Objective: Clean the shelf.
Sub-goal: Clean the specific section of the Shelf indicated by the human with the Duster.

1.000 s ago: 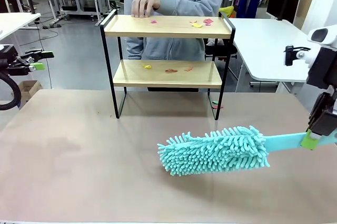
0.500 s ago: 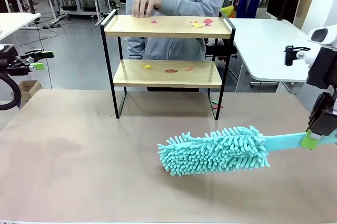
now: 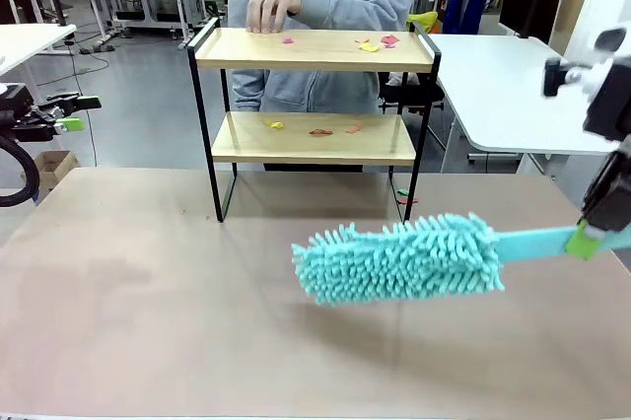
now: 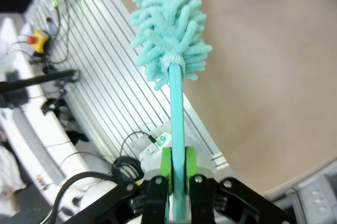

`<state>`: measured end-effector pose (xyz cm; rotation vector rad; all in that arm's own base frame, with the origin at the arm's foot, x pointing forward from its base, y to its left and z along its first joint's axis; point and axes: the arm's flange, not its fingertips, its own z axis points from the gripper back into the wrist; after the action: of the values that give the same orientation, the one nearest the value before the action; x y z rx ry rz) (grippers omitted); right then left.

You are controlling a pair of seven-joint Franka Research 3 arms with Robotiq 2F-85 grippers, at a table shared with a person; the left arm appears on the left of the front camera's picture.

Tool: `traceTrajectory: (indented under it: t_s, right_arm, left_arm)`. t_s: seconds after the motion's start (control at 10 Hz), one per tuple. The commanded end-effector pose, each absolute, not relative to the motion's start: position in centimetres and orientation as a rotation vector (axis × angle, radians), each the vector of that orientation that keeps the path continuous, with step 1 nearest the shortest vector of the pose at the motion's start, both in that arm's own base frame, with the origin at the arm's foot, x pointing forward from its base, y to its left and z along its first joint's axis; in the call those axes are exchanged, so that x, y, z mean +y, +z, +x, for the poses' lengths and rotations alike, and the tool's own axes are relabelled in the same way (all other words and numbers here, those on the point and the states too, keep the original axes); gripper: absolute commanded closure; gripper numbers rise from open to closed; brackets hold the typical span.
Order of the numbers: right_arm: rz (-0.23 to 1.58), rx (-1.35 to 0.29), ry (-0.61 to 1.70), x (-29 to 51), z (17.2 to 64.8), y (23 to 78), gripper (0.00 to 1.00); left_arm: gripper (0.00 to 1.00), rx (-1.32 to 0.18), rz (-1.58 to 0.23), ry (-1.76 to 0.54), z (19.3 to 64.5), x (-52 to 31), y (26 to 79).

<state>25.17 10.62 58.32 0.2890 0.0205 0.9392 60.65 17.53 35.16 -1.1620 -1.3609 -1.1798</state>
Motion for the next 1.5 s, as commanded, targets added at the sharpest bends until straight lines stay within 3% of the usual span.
traceTrajectory:
  t_s: [0.0, 0.2, 0.6, 1.0, 1.4]
  right_arm:
    - [0.336, -0.038, 0.898, 11.2, 25.3, 65.1, 0.87]
    - [0.364, -0.066, 0.835, 12.6, 26.2, 71.3, 0.87]
    - [0.393, -0.201, 0.419, 21.6, 30.3, 79.4, 0.87]
    - [0.396, -0.421, 0.180, 30.9, 32.4, 79.6, 0.87]
    - [0.453, -0.356, 0.242, 29.7, 32.3, 80.3, 0.87]
  left_arm:
    - [0.00, -1.367, -1.159, -1.182, 60.4, 17.5, 35.5]
    - [0.00, -1.367, -1.159, -1.182, 60.4, 17.5, 35.5]
    - [0.00, -1.367, -1.159, -1.182, 60.4, 17.5, 35.5]
    - [0.00, -1.367, -1.159, -1.182, 60.4, 17.5, 35.5]
    - [0.00, -1.367, -1.159, -1.182, 60.4, 17.5, 35.5]
